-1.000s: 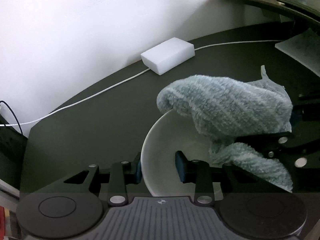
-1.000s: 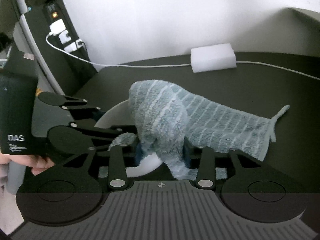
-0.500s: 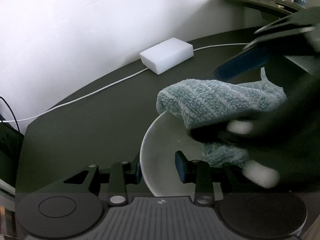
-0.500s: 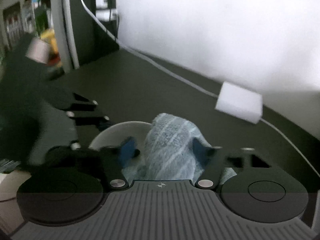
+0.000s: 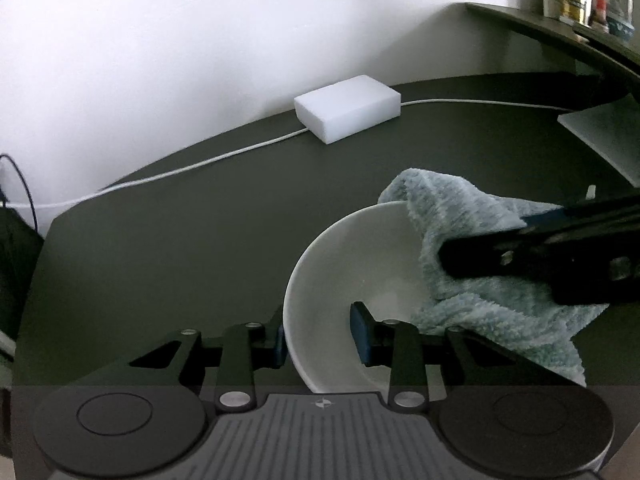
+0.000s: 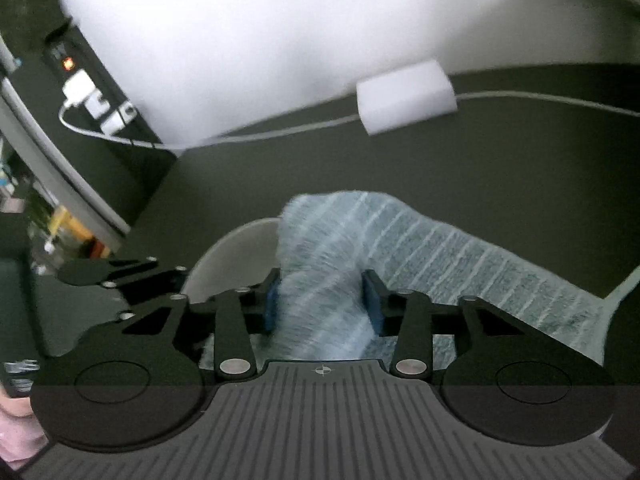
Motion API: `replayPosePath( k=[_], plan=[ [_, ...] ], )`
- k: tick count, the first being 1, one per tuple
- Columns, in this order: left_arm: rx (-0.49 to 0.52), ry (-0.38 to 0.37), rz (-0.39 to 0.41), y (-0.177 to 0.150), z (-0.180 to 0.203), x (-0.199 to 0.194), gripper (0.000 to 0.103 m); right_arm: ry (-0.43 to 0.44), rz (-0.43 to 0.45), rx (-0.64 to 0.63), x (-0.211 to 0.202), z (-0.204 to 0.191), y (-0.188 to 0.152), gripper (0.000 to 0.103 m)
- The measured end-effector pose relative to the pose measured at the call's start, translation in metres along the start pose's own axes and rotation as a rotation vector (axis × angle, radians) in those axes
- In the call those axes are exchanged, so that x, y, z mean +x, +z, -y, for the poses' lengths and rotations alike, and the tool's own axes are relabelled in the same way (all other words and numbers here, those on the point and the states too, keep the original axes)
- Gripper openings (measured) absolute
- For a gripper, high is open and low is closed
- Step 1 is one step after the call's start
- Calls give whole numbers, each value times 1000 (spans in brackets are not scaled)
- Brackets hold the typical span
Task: Clean bowl
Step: 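Wipe the bowl interior again with the towel in the right gripper, then give the bowl interior a final wipe with the towel, right gripper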
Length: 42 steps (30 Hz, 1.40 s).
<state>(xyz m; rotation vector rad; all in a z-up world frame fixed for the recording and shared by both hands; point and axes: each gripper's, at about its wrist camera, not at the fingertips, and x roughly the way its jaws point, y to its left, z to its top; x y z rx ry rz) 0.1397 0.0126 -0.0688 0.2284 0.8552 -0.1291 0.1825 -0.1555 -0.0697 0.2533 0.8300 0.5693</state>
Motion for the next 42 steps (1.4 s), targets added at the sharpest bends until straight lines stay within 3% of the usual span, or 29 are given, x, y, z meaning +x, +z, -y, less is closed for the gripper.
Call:
replayPosePath(
  k=[3,6,9,11,13,17,20,22,23,25,27,32,36,39,42],
  plan=[
    [31,-15,47,10,-6,-9,33,-10,-15,-133,4,-11,5,42],
    [141,-4,47,25,-4,-3,33,-11,-49,-323,10,-24,15,38],
    [265,-56,26,31,4,8,32,-1,-94,-527,17,-37,25,36],
    [276,-78,14,30,4,10,22,1,-106,-608,20,-43,29,36],
    [269,-78,2,26,5,8,19,-9,-112,-644,26,-46,34,36],
    [200,-49,-6,17,13,4,19,-42,-85,-534,33,-42,40,36],
    [149,-32,1,13,15,3,21,-84,-45,-376,25,-34,33,35],
    [121,-27,5,12,15,2,21,-109,2,-240,5,-25,16,34],
    [111,-27,7,12,15,1,21,-108,9,-221,3,-22,15,34],
    [99,-28,9,12,15,0,21,-81,70,-61,-17,-11,-1,34],
    [94,-33,14,12,14,-1,22,-80,113,-3,-28,-12,-13,34],
    [102,-44,12,11,14,-2,22,-140,93,-118,-15,-25,0,34],
    [78,-36,7,10,15,-2,22,-143,21,-213,13,-29,28,34],
    [62,-32,8,10,14,-2,23,-125,4,-215,22,-26,31,34],
    [56,-25,9,10,15,-3,23,-113,30,-118,7,-17,17,34]
  ],
)
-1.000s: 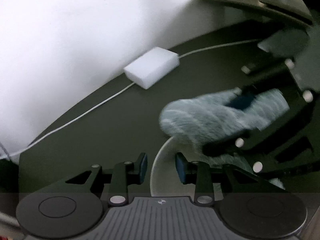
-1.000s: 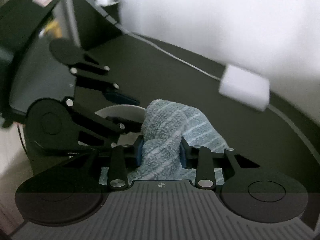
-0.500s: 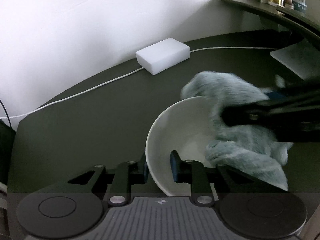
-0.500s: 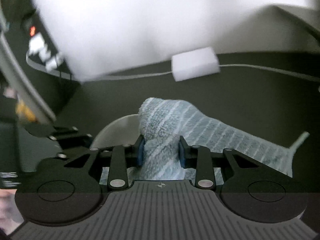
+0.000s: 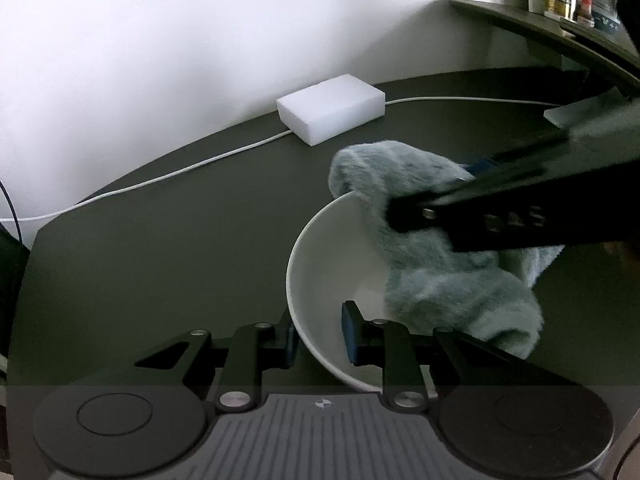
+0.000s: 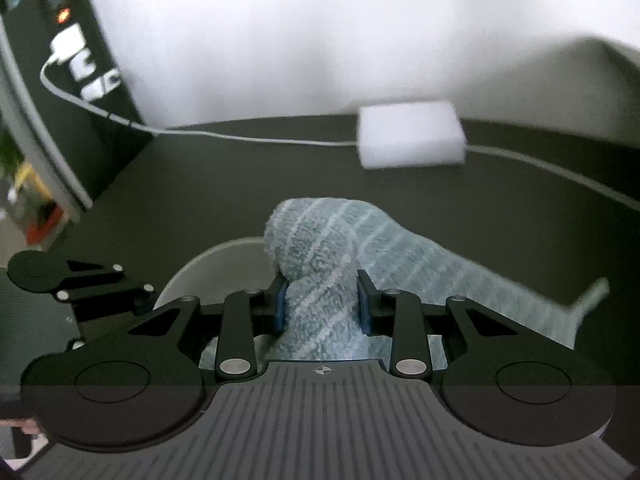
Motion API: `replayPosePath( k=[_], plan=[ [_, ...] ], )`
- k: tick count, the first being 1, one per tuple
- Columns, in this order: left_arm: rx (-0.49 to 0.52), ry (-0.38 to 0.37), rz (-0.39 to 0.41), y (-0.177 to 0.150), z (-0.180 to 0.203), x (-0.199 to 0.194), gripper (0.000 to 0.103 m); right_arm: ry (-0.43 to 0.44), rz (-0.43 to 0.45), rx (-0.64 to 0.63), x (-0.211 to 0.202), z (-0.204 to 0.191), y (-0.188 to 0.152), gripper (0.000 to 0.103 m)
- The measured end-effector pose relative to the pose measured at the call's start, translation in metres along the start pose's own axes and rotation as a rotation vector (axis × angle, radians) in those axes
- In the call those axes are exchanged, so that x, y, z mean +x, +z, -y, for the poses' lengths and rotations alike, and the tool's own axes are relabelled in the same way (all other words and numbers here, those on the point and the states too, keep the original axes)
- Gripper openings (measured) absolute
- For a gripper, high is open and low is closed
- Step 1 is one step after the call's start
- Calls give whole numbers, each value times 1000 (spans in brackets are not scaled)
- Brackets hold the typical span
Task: Clean bowl
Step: 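Give the bowl interior a final wipe with the towel, right gripper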
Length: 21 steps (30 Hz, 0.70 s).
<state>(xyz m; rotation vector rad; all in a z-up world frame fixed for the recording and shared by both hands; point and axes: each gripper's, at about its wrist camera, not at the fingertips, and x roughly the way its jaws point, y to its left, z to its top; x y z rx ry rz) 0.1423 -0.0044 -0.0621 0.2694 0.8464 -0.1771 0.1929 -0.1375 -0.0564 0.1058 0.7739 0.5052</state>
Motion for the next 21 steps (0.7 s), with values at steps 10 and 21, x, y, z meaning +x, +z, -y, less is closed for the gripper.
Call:
replayPosePath(
  k=[10,21],
  plan=[
    [-74,-29,-55,-17,-1,-24,25,63,59,97,-21,7,-23,35],
    [32,-12,-29,3,-31,-8,27,78,-30,-324,4,-31,14,35]
  ],
)
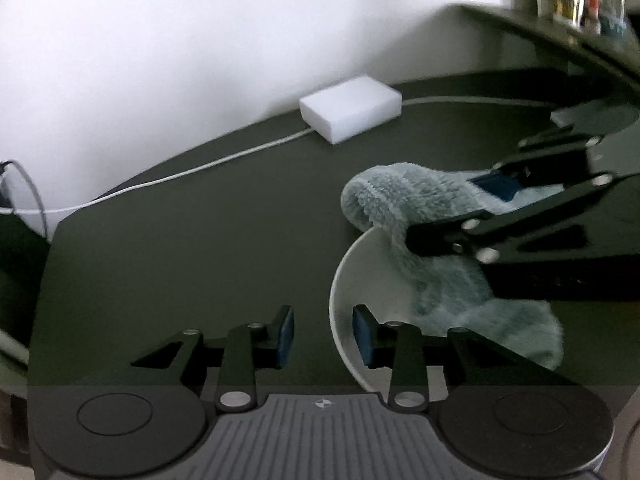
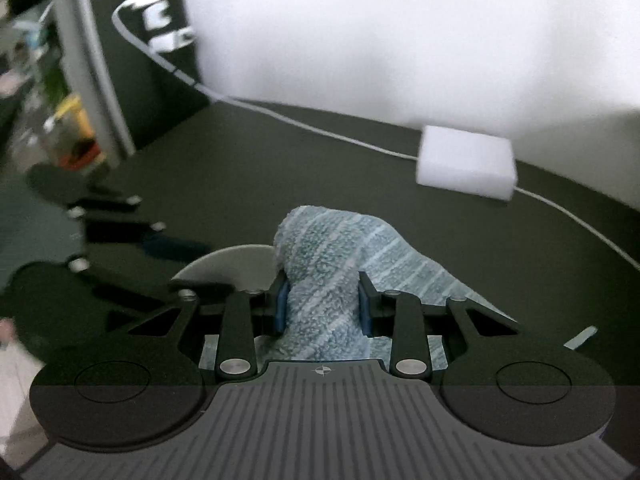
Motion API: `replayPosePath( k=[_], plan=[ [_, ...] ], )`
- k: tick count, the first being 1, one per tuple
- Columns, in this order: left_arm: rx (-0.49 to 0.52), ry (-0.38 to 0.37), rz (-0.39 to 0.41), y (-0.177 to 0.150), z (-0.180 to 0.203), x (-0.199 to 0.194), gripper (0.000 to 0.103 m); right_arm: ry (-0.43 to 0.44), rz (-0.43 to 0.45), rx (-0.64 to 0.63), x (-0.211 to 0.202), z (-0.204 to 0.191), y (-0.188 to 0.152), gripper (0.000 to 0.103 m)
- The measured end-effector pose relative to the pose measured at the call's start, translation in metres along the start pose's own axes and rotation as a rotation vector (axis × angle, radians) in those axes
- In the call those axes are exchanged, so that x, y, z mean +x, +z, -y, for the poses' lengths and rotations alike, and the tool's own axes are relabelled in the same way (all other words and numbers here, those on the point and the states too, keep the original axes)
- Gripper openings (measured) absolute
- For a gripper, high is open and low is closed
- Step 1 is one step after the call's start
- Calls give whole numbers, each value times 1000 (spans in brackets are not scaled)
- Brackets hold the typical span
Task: Clean bowl
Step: 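Give the bowl interior a final wipe with the towel, right gripper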
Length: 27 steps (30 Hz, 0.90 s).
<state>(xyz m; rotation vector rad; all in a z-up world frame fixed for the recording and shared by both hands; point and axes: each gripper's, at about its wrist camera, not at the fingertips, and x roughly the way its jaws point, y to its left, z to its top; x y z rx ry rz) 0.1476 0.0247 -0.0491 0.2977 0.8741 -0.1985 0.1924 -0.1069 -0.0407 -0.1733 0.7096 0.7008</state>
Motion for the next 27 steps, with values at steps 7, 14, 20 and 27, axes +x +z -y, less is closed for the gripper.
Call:
replayPosePath(
  k=[7,14,20,27],
  plan=[
    [7,5,16,-2,8,3,25,-1,-24,70,3,6,1,35],
    [-30,10,22,-4,9,2,26,-26,59,350,-29,18,-35,35],
    [-44,15,28,-4,9,2,25,-60,106,421,-48,0,-55,35],
    [-43,30,30,-7,14,2,26,-108,113,287,-41,6,-18,34]
  ],
)
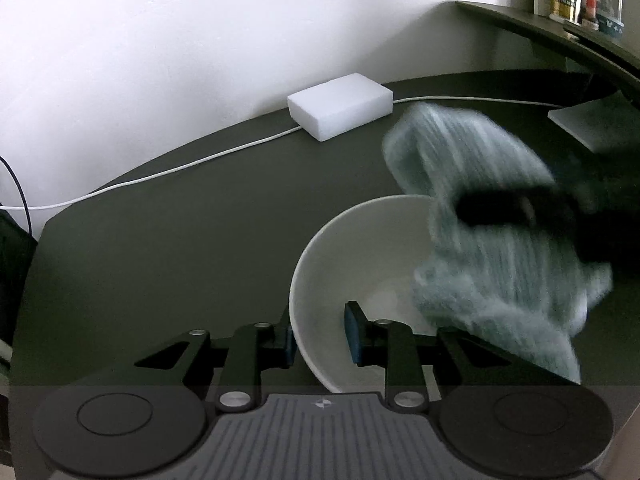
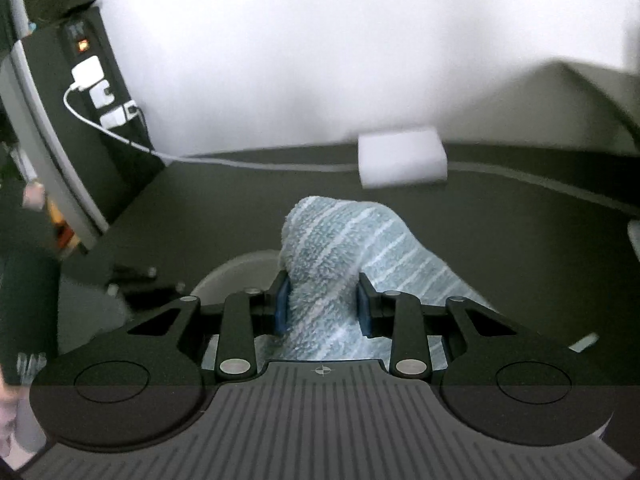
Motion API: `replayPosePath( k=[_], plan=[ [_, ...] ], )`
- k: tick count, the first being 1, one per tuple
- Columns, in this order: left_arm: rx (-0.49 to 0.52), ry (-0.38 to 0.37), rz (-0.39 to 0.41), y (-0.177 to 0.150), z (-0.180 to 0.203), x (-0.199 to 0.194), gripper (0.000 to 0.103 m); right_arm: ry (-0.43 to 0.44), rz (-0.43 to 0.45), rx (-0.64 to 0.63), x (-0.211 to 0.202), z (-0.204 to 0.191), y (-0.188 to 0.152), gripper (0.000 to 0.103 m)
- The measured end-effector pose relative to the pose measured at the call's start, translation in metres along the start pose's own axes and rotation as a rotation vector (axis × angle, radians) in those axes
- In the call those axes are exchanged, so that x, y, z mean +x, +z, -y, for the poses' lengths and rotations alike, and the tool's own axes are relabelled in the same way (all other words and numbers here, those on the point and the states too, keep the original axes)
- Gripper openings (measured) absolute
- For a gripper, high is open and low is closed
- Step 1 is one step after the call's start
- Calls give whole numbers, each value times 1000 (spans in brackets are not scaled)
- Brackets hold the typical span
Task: Clean bowl
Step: 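Give the bowl interior a final wipe with the towel, right gripper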
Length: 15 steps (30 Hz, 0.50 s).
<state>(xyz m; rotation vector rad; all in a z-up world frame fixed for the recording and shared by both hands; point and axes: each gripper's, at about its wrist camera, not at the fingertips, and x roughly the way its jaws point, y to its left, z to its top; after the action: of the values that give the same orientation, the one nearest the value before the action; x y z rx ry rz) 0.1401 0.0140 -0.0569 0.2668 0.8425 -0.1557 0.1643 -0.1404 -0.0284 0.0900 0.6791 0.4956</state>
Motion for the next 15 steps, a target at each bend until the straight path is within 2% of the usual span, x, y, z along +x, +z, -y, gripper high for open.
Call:
replayPosePath(
  k=[3,5,8,15],
  plan=[
    [-17,4,-1,-1,0,0,26,17,-50,-20,25,4,16,34],
    [-29,4,-3,-1,0,0,26,3,-53,-40,31,4,15,34],
    [-39,6,-2,-2,0,0,26,26,-38,37,32,13,10,34],
    [-46,8,4,-3,-1,0,26,83,-34,76,-10,13,-29,35]
  ],
)
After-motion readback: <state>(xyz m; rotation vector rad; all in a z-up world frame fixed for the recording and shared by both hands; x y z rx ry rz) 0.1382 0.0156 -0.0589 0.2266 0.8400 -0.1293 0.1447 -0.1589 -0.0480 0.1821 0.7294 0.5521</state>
